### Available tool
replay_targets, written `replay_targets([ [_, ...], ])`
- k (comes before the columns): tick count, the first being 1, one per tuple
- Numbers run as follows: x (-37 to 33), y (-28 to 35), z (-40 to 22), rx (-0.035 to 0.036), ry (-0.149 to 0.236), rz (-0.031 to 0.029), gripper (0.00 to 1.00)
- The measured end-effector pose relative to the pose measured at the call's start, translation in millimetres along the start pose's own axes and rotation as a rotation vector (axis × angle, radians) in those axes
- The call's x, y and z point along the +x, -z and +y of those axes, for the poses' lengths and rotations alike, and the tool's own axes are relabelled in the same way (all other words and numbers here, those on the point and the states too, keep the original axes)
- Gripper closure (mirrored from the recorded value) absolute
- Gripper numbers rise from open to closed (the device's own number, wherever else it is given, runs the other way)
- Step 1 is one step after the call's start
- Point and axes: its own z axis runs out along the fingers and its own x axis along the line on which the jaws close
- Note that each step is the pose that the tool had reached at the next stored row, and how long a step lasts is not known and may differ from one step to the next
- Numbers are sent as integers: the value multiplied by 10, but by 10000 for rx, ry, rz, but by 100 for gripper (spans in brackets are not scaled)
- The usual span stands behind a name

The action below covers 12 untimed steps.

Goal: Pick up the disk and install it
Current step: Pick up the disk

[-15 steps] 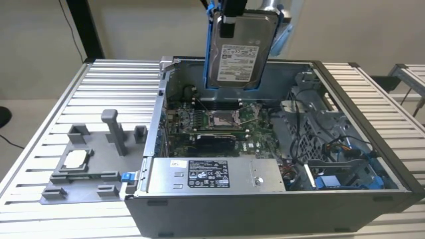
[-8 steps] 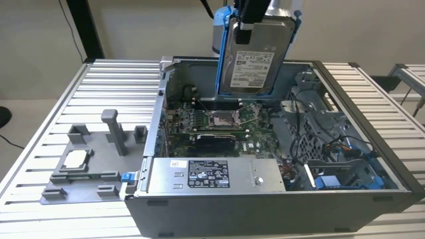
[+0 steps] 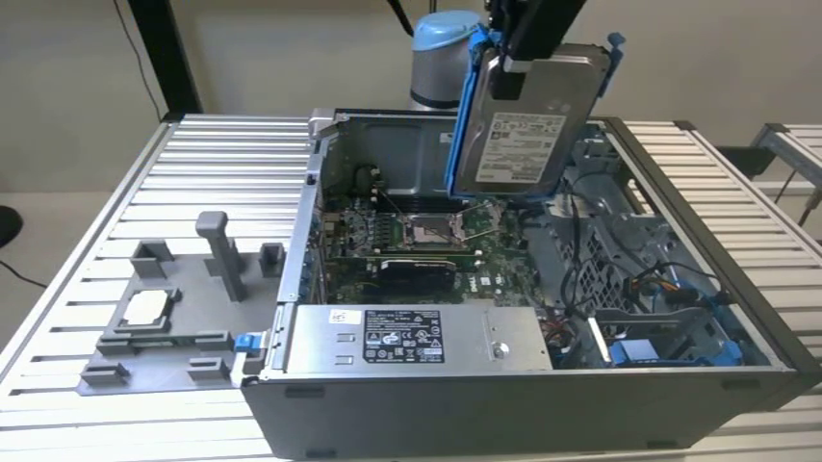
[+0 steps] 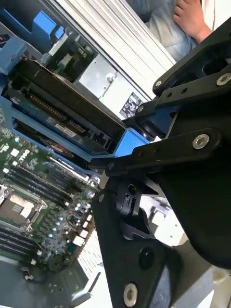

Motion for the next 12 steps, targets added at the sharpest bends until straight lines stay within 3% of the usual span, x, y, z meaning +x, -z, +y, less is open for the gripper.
replay_targets([
  [7,151,-8,-206,0,0,1,100],
  [12,256,-13,-314,0,0,0,100],
])
